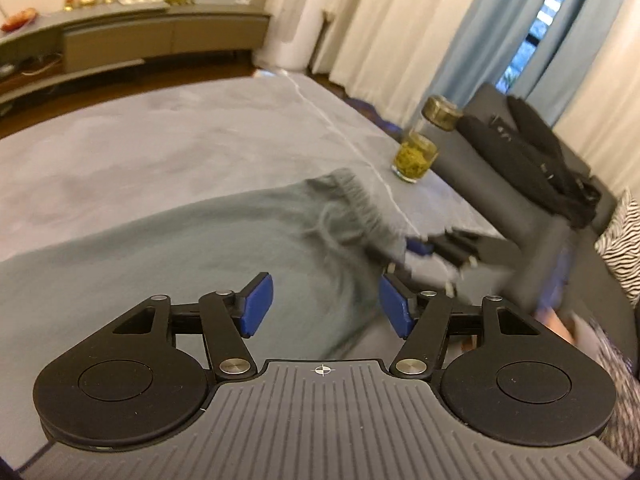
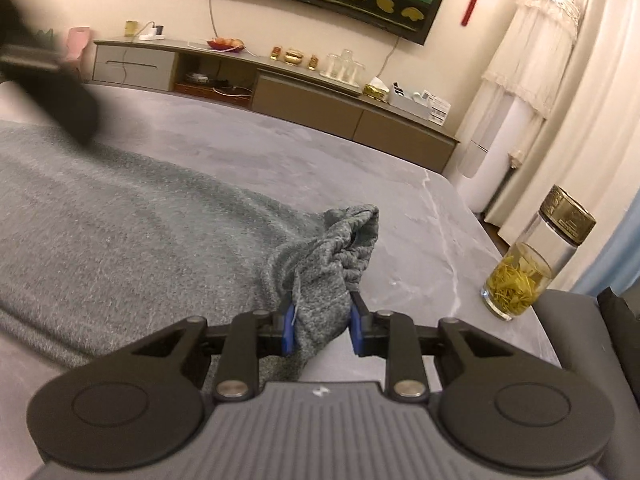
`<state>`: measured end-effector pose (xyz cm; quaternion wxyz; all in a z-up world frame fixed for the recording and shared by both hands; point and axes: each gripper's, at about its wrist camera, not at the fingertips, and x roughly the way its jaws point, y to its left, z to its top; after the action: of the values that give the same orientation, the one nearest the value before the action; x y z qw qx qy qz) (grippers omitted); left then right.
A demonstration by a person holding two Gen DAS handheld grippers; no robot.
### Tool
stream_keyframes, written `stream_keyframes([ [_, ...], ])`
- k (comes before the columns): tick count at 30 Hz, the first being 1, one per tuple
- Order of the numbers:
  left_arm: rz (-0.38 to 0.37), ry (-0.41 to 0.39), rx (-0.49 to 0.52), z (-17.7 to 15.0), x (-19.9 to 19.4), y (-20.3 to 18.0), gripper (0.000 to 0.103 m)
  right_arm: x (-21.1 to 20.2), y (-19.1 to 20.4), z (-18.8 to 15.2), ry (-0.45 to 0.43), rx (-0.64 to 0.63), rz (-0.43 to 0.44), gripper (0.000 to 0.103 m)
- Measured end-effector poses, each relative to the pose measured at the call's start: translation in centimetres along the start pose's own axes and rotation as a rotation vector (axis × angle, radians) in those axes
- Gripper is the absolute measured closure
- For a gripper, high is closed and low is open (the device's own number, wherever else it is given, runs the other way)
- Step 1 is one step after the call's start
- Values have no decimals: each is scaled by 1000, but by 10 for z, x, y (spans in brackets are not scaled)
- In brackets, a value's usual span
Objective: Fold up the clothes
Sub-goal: 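Grasp the pant cuff with the right gripper while the left gripper grasps the waistband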
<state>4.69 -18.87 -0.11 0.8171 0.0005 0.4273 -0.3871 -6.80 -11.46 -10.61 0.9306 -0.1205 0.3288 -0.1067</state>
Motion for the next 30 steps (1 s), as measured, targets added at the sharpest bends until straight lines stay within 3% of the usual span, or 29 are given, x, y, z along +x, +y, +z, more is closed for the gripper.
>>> stream_keyframes([
  [5, 27, 79, 104, 42, 94, -34, 49, 0, 10, 0, -15, -71, -2, 77],
  [7, 90, 113, 172, 51, 127, -43, 49, 0, 15, 0, -20, -101, -3, 78],
  [9, 153, 144, 205, 55, 150, -42, 57, 1, 14, 0, -21, -97, 5, 78],
  [11, 176, 194, 182, 57, 171, -34, 84, 2, 12, 1, -22, -89, 16, 77],
  [13, 185, 192, 158, 53, 174, -26, 101, -2, 7, 3, -46, -64, 54, 76],
  [16, 182, 100, 110, 45, 145, -16, 103, -15, -5, 5, -123, 1, 153, 63],
  [18, 154, 18, 34, 39, 113, -3, 103, -24, -13, 7, -174, 45, 219, 23],
  [19, 155, -20, -26, 31, 95, 12, 103, -28, -17, 8, -200, 67, 253, 18],
  [22, 165, -125, -217, 4, 38, 63, 103, -42, -29, 10, -277, 133, 352, 18],
  [24, 170, -160, -331, -20, 15, 94, 103, -35, -38, 13, -249, 196, 387, 18],
  [27, 116, -136, -477, -55, 4, 131, 100, -21, -48, 17, -190, 265, 419, 18],
  [29, 95, -140, -509, -68, 1, 138, 78, -8, -48, 14, -147, 257, 413, 18],
  [30, 90, -150, -508, -71, -1, 139, 76, -6, -42, 16, -140, 231, 416, 19],
])
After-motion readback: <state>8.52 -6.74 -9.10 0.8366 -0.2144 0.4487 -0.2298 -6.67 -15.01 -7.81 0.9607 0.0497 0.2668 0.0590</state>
